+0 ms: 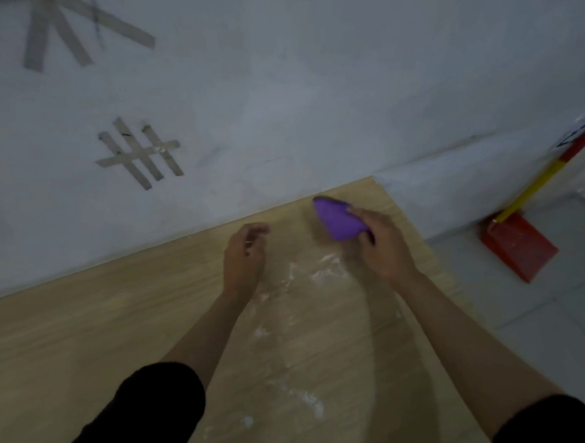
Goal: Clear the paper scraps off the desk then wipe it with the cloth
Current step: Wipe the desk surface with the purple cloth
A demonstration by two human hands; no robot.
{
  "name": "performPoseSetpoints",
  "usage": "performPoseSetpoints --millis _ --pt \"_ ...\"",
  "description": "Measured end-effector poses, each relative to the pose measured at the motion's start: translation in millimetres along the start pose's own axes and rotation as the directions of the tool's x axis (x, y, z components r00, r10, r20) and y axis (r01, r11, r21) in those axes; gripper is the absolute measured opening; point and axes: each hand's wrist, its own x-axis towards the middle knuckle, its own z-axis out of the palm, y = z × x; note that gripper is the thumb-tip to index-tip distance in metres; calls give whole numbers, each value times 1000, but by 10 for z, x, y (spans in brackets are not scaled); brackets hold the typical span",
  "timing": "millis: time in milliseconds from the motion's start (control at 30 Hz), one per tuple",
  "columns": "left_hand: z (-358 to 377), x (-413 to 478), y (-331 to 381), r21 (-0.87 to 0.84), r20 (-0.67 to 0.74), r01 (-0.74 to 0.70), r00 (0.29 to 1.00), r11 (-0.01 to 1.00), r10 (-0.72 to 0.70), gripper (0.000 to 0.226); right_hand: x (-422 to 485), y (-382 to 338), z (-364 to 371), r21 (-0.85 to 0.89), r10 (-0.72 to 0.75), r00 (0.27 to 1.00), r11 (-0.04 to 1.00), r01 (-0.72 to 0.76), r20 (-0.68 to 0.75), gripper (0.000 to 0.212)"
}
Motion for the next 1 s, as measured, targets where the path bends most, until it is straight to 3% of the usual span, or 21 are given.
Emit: performPoseSetpoints --millis 100,200,400,500,600,733,833,900,1000 --pt "-351 -190 -294 195 -98 41 995 980 -22 26 -2 66 95 -107 109 994 989 -106 24 54" --pt "-605 -414 -489 277 -123 60 992 959 -26 29 -204 -5 263 -215 93 995 973 -82 43 46" --pt "-719 -738 -504 312 -22 10 1000 950 -3 34 -1004 -538 524 -90 -14 999 996 18 47 43" --pt "-753 -849 -503 331 8 -11 1000 944 9 34 -901 -715 375 36 68 997 997 -67 -26 40" --pt "-858 -1013 -560 422 34 -44 999 906 33 34 -528 -716 296 19 140 980 990 -139 -144 46" --pt "-1024 -1288 -693 591 104 -124 992 797 77 54 -262 -609 568 -85 280 953 959 -272 112 50" --pt "-1134 -1445 -762 634 135 -139 988 761 68 48 -438 -770 831 -99 49 965 995 -24 257 53" --pt "-1190 -1527 -800 632 142 -138 988 762 62 46 -721 -940 903 -28 -96 919 993 116 383 55" --pt "-1247 -1665 -812 632 157 -143 986 761 54 44 -1259 -999 811 47 -139 897 990 132 420 59"
